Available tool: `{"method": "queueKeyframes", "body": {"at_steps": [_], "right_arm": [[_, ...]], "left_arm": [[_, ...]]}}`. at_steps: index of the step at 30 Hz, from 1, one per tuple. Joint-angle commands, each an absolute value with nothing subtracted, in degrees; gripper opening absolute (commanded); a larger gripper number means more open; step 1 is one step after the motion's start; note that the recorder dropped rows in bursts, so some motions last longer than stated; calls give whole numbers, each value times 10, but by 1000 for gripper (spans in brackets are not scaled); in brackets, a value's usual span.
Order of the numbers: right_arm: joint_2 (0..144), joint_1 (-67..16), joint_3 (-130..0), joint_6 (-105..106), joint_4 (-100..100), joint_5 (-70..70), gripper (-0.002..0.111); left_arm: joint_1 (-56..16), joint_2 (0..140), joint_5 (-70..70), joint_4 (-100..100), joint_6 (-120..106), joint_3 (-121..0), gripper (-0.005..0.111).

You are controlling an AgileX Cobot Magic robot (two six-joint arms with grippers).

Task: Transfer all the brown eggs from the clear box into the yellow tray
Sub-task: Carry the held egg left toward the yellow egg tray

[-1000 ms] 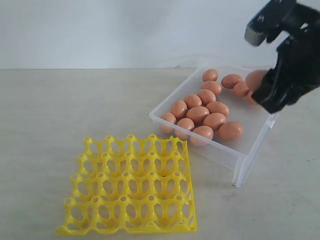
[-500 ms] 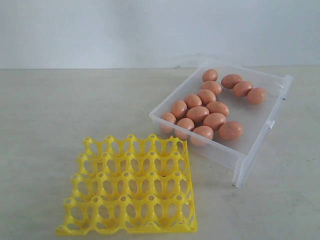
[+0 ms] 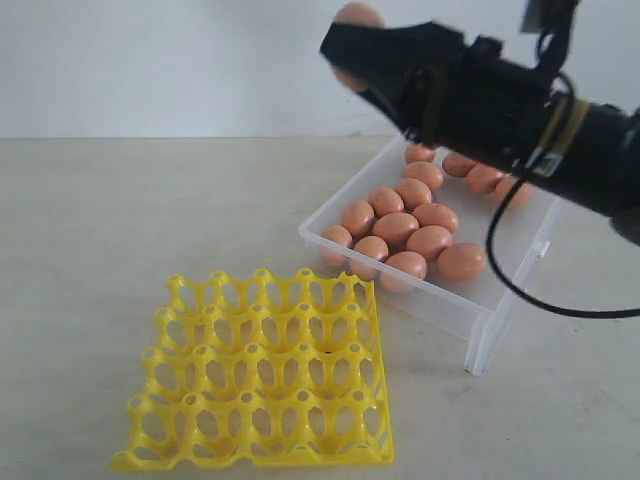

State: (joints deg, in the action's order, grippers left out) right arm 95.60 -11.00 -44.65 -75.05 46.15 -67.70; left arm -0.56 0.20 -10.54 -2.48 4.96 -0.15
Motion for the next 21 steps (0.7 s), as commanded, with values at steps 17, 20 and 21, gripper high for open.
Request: {"method": "queueKeyframes", "body": {"at_steps": [17,20,21], "right_arm": [[1109,-337,-714,-710,659,-318,0],[1133,-337,-714,-702,659,-323,0],[1147,-337,-714,-693,659,-328,0]], "left_arm": [[-2,0,-103,-24,49,0,4],[-2,0,-103,-24,49,0,4],[-2,0,-103,-24,49,0,4]]}}
